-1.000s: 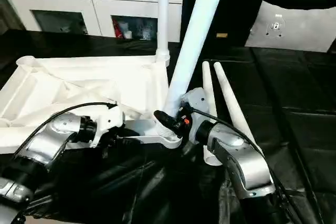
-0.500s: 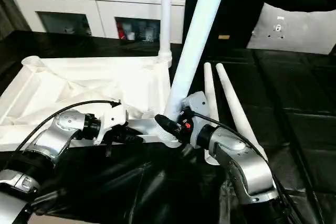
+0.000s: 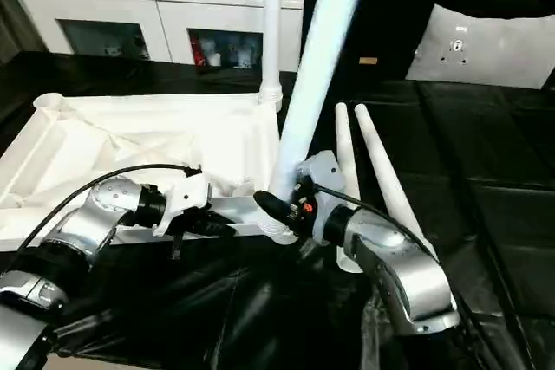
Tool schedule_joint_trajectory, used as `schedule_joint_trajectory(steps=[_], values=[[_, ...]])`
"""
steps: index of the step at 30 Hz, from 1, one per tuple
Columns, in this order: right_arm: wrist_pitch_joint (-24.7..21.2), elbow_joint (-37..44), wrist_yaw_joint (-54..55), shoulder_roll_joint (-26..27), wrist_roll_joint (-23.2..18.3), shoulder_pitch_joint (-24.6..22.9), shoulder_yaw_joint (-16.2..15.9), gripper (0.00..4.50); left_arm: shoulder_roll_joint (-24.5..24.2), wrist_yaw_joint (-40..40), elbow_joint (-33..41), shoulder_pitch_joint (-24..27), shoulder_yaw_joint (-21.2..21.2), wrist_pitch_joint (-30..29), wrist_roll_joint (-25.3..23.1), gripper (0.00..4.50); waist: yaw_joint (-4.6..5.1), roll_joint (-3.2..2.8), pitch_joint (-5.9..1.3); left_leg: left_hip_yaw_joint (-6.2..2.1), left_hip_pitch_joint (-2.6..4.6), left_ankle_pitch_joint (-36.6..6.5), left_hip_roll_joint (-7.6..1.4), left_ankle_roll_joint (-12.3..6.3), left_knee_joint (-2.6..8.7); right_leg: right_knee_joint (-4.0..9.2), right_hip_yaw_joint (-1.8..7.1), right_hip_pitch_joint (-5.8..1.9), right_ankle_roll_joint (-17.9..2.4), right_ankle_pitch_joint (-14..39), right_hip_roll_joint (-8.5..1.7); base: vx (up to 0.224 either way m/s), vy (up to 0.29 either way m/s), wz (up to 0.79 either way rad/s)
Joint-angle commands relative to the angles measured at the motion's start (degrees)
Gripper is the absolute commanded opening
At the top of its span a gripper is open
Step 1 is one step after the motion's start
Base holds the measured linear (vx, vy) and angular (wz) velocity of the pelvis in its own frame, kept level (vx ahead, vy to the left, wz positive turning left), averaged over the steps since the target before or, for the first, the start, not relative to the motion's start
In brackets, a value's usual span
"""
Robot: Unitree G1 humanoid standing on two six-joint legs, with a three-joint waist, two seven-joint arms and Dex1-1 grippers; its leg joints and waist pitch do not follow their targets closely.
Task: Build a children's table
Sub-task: Insert table leg to table base
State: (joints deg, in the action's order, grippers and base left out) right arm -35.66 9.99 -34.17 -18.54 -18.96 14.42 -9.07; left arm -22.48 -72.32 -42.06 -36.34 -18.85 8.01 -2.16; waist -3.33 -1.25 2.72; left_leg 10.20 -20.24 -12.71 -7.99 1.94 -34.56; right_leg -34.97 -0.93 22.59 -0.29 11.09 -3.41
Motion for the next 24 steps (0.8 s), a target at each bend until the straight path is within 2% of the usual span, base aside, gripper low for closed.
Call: schedule_joint_trajectory(steps=[1, 3, 5, 9, 10, 11, 16, 17, 24], values=[[-2.24, -2.10, -0.80, -1.22, 0.81, 0.42, -1.43, 1.88, -0.05, -0.82, 0.11, 0.99, -0.08, 0.54, 0.22, 0.00, 0.00, 0.19, -2.91, -2.04, 0.38, -10.55, -4.92, 0.86, 4.83, 4.31, 2.80, -2.25, -12.61, 13.01, -5.35, 0.000, 0.000, 0.00], [-2.70, -3.09, -0.92, -1.49, 1.05, 0.78, -1.58, 1.88, 0.11, -1.24, 0.05, 1.20, 0.37, 1.10, 0.97, 0.00, 0.02, 0.30, -3.07, -1.88, 0.28, -8.56, -4.84, 0.19, 4.63, 3.97, 2.71, -2.37, -13.58, 8.85, -5.28, 0.000, 0.000, 0.00], [-2.94, -3.63, -0.87, -1.48, 1.07, 1.00, -1.47, 1.88, 0.07, -1.47, 0.15, 1.37, 0.46, 1.21, 1.16, 0.00, -0.04, 0.31, -3.11, -1.79, 0.20, -7.71, -4.80, -0.26, 4.49, 3.85, 2.72, -2.50, -14.11, 6.98, -5.32, 0.000, 0.000, 0.00], [-3.71, -5.64, -0.98, -1.78, 1.22, 2.18, -1.28, 1.88, -0.45, -2.73, 1.58, 2.32, 0.65, 1.15, 1.89, 0.00, 0.07, 0.34, -2.85, -1.87, 0.27, -9.83, -4.82, 0.25, 4.67, 4.21, 2.73, -2.49, -13.68, 11.69, -5.39, 0.000, 0.000, 0.00], [-4.02, -5.81, -1.04, -1.93, 1.30, 2.37, -1.38, 1.88, -0.58, -2.96, 1.87, 2.48, 0.69, 1.08, 2.03, 0.00, 0.13, 0.81, -2.84, -1.94, 0.23, -9.69, -4.84, 0.17, 4.72, 4.18, 2.72, -2.53, -13.41, 12.73, -5.47, 0.000, 0.000, 0.00], [-4.62, -5.98, -1.19, -2.22, 1.30, 2.63, -1.55, 1.88, -0.73, -3.10, 2.08, 2.58, 0.73, 1.03, 2.15, 0.00, 0.16, 0.83, -2.84, -1.89, 0.29, -9.57, -4.87, 0.12, 4.73, 4.25, 2.71, -2.45, -13.22, 13.01, -5.43, 0.000, 0.000, 0.00], [-6.80, -5.89, -3.17, -3.87, 0.77, 3.22, -2.22, 1.88, -1.57, -3.18, 1.68, 2.43, 0.91, 1.77, 1.59, 0.00, 0.32, 0.61, -2.94, -1.84, 0.23, -8.61, -4.83, -0.37, 4.58, 4.12, 2.74, -2.47, -13.25, 11.59, -5.39, 0.000, 0.000, 0.00], [-7.30, -5.76, -3.57, -4.06, 0.26, 3.30, -2.02, 1.88, -1.88, -3.43, 1.68, 2.41, 0.80, 2.17, 1.34, 0.00, 0.36, 0.79, -2.90, -1.79, 0.26, -8.37, -4.85, -0.46, 4.62, 4.14, 2.72, -2.43, -13.32, 11.28, -5.30, 0.000, 0.000, 0.00], [-6.28, -9.08, -5.53, -3.81, 0.73, 5.10, -3.66, 1.88, -2.79, -6.26, 4.89, 3.32, -0.36, 2.73, 1.70, 0.00, 0.33, 0.49, -3.14, -1.77, 0.15, -6.95, -4.83, -0.75, 4.42, 3.69, 2.58, -2.58, -14.65, 7.74, -5.36, 0.000, 0.000, 0.00]])
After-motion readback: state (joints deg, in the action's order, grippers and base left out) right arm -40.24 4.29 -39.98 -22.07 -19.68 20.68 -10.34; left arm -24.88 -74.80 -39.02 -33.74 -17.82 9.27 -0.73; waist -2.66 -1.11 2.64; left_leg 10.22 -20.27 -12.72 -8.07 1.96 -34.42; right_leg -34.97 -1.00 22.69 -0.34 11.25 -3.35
